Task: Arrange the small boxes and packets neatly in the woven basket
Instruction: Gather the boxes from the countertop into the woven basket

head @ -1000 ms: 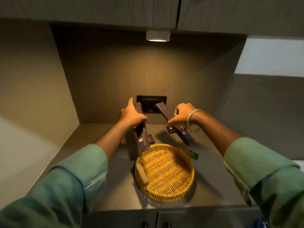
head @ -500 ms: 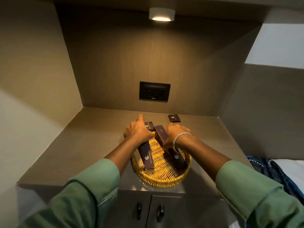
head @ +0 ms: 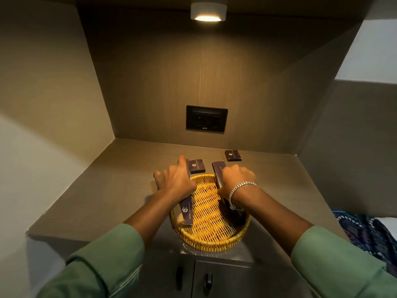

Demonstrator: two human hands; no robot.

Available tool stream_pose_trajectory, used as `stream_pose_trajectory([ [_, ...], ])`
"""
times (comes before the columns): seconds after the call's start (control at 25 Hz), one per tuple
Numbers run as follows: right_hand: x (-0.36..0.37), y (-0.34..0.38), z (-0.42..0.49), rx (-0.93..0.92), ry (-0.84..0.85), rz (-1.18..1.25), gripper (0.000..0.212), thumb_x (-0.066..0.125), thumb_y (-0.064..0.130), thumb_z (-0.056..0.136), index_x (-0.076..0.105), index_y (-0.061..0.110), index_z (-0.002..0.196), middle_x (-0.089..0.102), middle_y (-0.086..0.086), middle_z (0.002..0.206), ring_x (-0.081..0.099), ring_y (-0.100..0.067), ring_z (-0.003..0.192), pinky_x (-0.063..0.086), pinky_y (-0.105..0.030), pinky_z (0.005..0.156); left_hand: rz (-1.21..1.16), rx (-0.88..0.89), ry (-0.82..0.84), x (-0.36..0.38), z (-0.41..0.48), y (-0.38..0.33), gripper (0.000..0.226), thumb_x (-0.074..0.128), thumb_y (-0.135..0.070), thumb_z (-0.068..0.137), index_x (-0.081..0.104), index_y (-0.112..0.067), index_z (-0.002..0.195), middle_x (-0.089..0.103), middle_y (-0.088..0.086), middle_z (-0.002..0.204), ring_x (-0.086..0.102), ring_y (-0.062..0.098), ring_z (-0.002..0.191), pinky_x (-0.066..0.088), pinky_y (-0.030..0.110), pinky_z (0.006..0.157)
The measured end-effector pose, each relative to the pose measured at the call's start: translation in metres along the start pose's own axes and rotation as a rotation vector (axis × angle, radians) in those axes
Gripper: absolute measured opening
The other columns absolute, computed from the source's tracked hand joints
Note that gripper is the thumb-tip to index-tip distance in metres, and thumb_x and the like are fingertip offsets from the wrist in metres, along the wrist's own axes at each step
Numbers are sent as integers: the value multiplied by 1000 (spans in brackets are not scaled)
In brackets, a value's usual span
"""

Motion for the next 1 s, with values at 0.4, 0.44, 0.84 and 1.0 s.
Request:
stream_pose_trajectory([
  [0.4, 7, -1, -11, -39, -93, 8, 27, 64, 39, 85, 62, 15, 95, 44, 0, 60, 46, -18, 55, 43, -31, 52, 153, -4, -102, 3, -18, -2, 89, 58, -51, 76, 14, -14, 143, 56, -2, 66, 53, 19, 66, 31, 48, 87],
  [0.44, 8, -3, -13, -28, -102, 37, 26, 63, 40, 85, 61, 15, 92, 44, 1, 60, 46, -17, 54, 43, -31, 52, 158, -8, -99, 3, -19, -2, 91, 59, -53, 76, 13, -13, 144, 54, -3, 63, 53, 18, 65, 31, 49, 87],
  [0.84, 8, -8, -14, 4, -56, 60, 30, 66, 45, 82, 61, 17, 90, 47, 1, 61, 47, -15, 54, 44, -29, 51, 177, -3, -127, -7, -13, -3, 99, 54, -71, 69, 17, -17, 144, 58, 11, 126, 48, 32, 118, 32, 55, 93],
  [1.0, 6, -8, -20, -16, -60, 91, 29, 62, 44, 83, 62, 16, 92, 45, 2, 60, 52, -17, 58, 47, -30, 53, 92, 12, -177, -23, 6, 0, 75, 52, -63, 76, 34, -18, 133, 52, 11, 132, 44, 32, 121, 34, 56, 93],
])
Point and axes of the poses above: each hand's wrist, its own z-axis towards the middle knuckle, its own x-axis out of the palm, y = z × x, the point moved 3 cm from there along z, towards the middle knuckle
